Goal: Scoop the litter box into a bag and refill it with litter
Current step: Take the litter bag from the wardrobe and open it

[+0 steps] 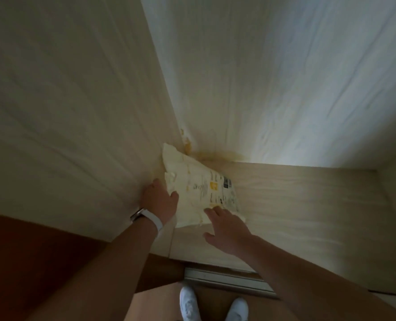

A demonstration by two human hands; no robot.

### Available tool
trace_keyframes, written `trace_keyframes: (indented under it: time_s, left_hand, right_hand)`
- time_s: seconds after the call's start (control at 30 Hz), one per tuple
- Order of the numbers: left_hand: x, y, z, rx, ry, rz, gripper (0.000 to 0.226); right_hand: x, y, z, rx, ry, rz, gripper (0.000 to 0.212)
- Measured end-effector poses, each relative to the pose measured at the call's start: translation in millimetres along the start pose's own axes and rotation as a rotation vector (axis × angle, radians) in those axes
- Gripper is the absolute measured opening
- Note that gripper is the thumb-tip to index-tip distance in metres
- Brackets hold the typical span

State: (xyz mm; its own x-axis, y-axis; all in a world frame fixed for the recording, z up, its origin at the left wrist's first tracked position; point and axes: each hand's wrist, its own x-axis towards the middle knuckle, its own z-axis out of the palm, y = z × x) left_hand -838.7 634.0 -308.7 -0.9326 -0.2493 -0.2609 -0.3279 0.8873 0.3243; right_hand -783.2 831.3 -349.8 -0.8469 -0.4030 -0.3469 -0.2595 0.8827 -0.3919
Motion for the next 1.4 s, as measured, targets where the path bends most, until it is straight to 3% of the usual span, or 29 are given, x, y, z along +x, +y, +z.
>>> trace_keyframes:
  time_s: [0.1,0.27,0.37,0.67,0.83,1.17,1.4]
  left_hand:
    - [17,-2,7,-0.141,-0.058,-0.136,0.047]
    - [33,4,23,-0.184,-0.108,-0.129,0.023]
    - [29,7,29,-0.281,-0.045,-0.124,0.023]
    - [4,34,23,-0.525,-0.023,0.106,0.027]
    - [-17,64,10,-0.505,-0.002,0.258,0.03]
    - [-90,51,-17,-0.478,0.052,0.32,0.027]
    - [-154,37,-38,-0.624,0.004,0.328,0.022]
  right_hand:
    - [23,-11,11,0.008,-0.013,-0.003,0.064]
    - [48,-18,19,-0.025,0.05,-0.022,0.039]
    - [52,-19,18,-0.038,0.07,-0.036,0.03]
    - [20,10,-7,0.019,0.192,-0.022,0.031]
    - [-15,24,-25,0.082,0.248,-0.021,0.032]
    - [-87,12,-52,0.513,0.043,-0.12,0.052]
    - [-101,-45,-83,0.821,0.265,-0.074,0.009]
